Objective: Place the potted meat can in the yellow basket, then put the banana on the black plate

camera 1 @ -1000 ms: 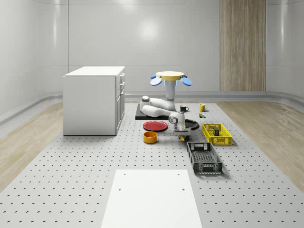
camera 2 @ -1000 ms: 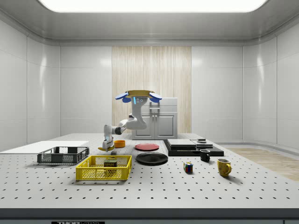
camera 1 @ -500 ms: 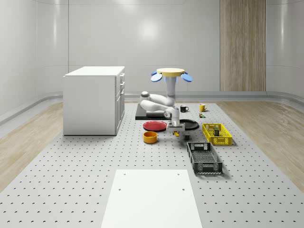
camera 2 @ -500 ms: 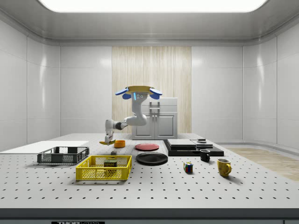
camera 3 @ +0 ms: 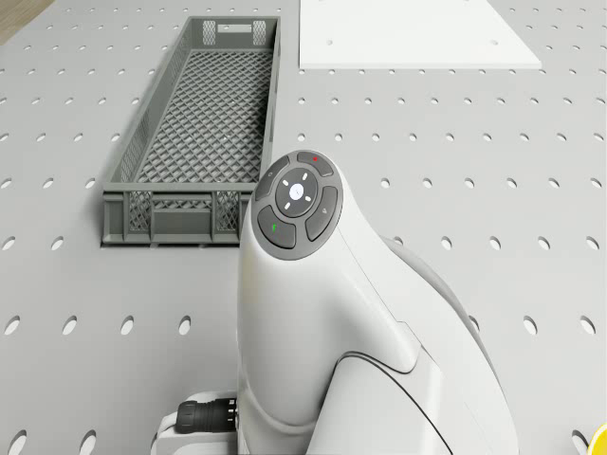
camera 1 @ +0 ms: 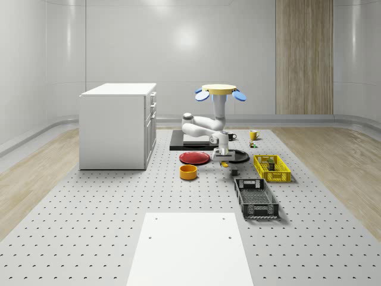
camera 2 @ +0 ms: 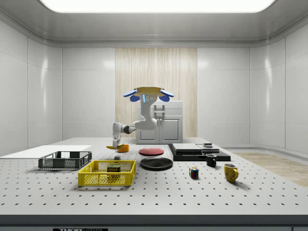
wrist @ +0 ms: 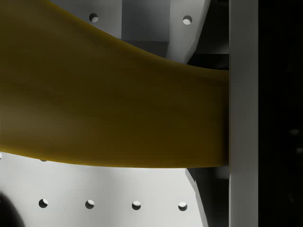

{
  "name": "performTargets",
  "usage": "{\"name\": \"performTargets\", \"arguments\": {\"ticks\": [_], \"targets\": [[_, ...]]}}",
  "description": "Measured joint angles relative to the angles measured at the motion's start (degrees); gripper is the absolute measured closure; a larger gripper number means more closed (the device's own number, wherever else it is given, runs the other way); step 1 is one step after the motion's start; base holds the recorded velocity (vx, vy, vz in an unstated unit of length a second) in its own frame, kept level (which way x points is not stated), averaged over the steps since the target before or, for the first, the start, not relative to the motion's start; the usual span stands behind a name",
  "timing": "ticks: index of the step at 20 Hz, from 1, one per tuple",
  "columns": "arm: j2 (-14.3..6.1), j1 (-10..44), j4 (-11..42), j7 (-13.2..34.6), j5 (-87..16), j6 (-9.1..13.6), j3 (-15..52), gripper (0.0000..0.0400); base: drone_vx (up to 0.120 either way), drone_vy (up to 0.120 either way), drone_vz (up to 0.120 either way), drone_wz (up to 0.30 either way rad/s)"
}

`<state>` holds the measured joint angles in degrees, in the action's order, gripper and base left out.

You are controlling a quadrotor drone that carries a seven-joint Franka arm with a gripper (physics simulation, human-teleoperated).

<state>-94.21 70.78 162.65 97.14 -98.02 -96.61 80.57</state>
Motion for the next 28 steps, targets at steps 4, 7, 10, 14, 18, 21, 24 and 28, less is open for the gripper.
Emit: {"name": "performTargets", "arguments": {"ticks": [4,7,10,14,18,21,24,28], "targets": [[0.47,-0.32,0.02,-0.43,-0.16,0.47,0.02,0.0199,-0.120,0.120,0.000,0.000],[0.78,-0.45,0.03,-0.60,-0.28,0.77,0.01,0.0199,-0.120,0.120,0.027,0.000],[1.06,-0.54,0.04,-0.70,-0.39,1.05,0.00,0.0199,-0.120,0.120,0.067,0.000],[1.40,-0.62,0.05,-0.79,-0.52,1.37,-0.03,0.0199,-0.120,0.120,0.000,0.000],[1.70,-0.68,0.06,-0.84,-0.64,1.65,-0.06,0.0199,-0.120,0.120,0.000,0.000],[1.90,-0.71,0.06,-0.88,-0.71,1.84,-0.07,0.0199,-0.120,0.120,0.000,0.000],[2.09,-0.75,0.07,-0.90,-0.79,2.01,-0.09,0.0199,-0.120,0.093,0.000,0.000],[2.31,-0.79,0.08,-0.93,-0.87,2.22,-0.11,0.0199,-0.120,0.000,0.000,0.000]]}}
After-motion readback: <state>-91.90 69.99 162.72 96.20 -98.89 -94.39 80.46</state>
